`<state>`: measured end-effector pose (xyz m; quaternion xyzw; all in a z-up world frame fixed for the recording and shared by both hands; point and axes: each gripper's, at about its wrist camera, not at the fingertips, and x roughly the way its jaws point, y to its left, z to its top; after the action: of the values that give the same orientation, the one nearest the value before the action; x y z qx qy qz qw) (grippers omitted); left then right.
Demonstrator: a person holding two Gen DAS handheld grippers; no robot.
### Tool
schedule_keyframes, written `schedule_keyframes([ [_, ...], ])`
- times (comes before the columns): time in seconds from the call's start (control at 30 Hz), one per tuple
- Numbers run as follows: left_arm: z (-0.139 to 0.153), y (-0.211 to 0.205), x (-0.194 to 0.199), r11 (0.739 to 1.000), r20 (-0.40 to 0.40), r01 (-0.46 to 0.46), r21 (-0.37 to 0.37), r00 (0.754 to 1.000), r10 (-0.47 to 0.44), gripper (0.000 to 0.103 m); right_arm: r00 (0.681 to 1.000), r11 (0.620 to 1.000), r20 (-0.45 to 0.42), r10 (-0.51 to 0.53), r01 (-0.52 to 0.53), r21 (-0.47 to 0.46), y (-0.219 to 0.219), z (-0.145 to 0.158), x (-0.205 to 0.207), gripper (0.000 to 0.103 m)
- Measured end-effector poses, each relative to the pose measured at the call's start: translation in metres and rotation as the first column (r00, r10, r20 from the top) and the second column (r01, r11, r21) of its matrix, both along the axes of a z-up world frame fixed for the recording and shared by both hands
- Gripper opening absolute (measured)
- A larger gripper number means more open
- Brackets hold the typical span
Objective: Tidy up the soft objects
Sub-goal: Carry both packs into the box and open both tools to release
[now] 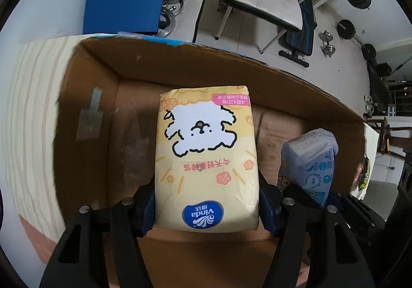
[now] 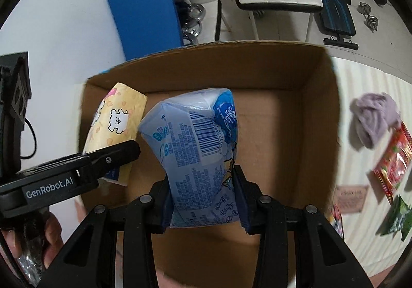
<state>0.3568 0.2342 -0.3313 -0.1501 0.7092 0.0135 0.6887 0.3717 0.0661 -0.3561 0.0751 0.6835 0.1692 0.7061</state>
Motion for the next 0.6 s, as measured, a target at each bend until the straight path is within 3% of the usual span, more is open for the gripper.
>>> schedule_keyframes([
  [0.2, -0.017, 0.000, 0.011, 0.999, -0.040, 0.040, 0.012, 0.998, -0.039, 0.064, 1.000, 0.999, 0.003, 0.017, -0.017, -0.051, 0.020, -0.023, 0.017, 0.044],
  [0.27, -0.017, -0.002, 0.011, 0.998, -0.042, 0.062, 0.024, 0.997, -0.061, 0.069, 0.999, 0.997, -0.001, 0.033, -0.033, -0.068, 0.027, -0.026, 0.021, 0.060],
  [0.3, -0.016, -0.004, 0.010, 0.997, -0.035, 0.074, 0.033, 0.997, -0.073, 0.081, 0.999, 0.996, -0.006, 0.036, -0.036, -0.083, 0.027, -0.028, 0.024, 0.075],
  [0.37, -0.013, -0.003, 0.008, 0.996, -0.019, 0.085, 0.035, 0.996, -0.085, 0.088, 0.999, 0.996, -0.013, 0.037, -0.038, -0.086, 0.030, -0.029, 0.025, 0.095],
  [0.6, 0.010, 0.003, -0.014, 0.990, 0.051, 0.092, 0.107, 0.994, -0.098, 0.100, 0.999, 0.988, 0.022, 0.040, -0.036, -0.153, 0.029, -0.014, 0.015, 0.103],
])
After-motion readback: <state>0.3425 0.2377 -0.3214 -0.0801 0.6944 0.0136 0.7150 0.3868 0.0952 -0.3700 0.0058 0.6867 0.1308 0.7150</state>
